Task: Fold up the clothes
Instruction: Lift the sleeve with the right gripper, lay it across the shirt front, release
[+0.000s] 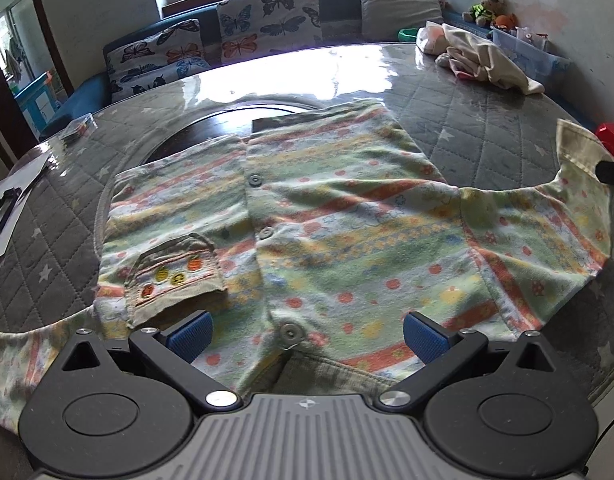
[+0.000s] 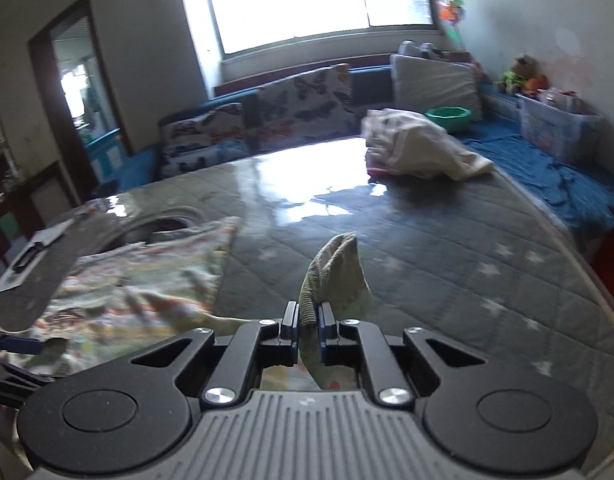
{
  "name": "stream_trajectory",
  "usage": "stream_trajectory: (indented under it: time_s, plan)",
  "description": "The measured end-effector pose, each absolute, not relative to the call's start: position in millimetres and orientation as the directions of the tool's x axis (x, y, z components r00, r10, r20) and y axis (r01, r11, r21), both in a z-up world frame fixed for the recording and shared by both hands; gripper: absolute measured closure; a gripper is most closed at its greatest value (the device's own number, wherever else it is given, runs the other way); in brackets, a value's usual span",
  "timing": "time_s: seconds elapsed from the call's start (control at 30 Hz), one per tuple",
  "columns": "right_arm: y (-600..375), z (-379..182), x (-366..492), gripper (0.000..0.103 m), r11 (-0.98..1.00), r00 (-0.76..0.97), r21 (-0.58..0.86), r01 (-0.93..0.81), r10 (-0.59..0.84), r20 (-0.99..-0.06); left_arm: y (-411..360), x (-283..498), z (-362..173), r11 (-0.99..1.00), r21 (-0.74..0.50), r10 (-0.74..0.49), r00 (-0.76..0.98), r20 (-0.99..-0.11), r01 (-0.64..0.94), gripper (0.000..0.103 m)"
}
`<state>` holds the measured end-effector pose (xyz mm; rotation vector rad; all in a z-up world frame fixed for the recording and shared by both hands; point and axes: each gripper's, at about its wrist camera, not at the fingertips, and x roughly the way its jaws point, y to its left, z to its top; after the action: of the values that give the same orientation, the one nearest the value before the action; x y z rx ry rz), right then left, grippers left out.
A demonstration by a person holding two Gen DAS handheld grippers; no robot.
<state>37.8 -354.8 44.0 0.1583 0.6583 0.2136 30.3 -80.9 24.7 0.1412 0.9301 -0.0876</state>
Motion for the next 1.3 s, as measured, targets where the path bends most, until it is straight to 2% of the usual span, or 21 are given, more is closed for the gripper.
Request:
stream_trajectory:
  time_s: [0.37, 0.73, 1.03, 1.1, 1.17, 1.3]
  plan:
    - [-248.0, 59.1, 57.9, 0.095, 0.899, 0.682, 0.2, -0.39, 0.428, -0.593, -6.3, 21.5, 29.2, 1.0, 0.013, 0.002, 0.614, -0.789, 0.013, 0.0]
    - [-147.2, 53.8, 51.6, 0.095, 0.792, 0.562, 0.162, -0.588, 0.545, -0.623, 72.0, 7.7, 40.3, 0.988, -0.066, 0.045, 0.662, -0.748, -0.143, 0.0]
    - [-96.8, 35.7, 28.9, 0.095, 0.704, 0.462, 0.156, -0.692, 0.599, -0.654, 88.8, 3.3, 39.1, 0.979, -0.092, 0.054, 0.664, -0.745, -0.183, 0.0]
    - [-92.8, 31.9, 24.6, 0.093, 0.694, 0.446, 0.157, -0.703, 0.602, -0.663, 87.6, 3.4, 39.4, 0.979, -0.092, 0.053, 0.665, -0.745, -0.182, 0.0]
    - [-95.4, 32.2, 20.4, 0.086, 0.688, 0.439, 0.158, -0.708, 0.604, -0.665, 85.4, 3.2, 39.9, 0.98, -0.09, 0.053, 0.667, -0.743, -0.178, 0.0]
    - [-117.4, 38.6, 14.5, 0.085, 0.696, 0.451, 0.161, -0.7, 0.606, -0.655, 79.9, 3.6, 42.2, 0.982, -0.084, 0.052, 0.678, -0.734, -0.167, 0.0]
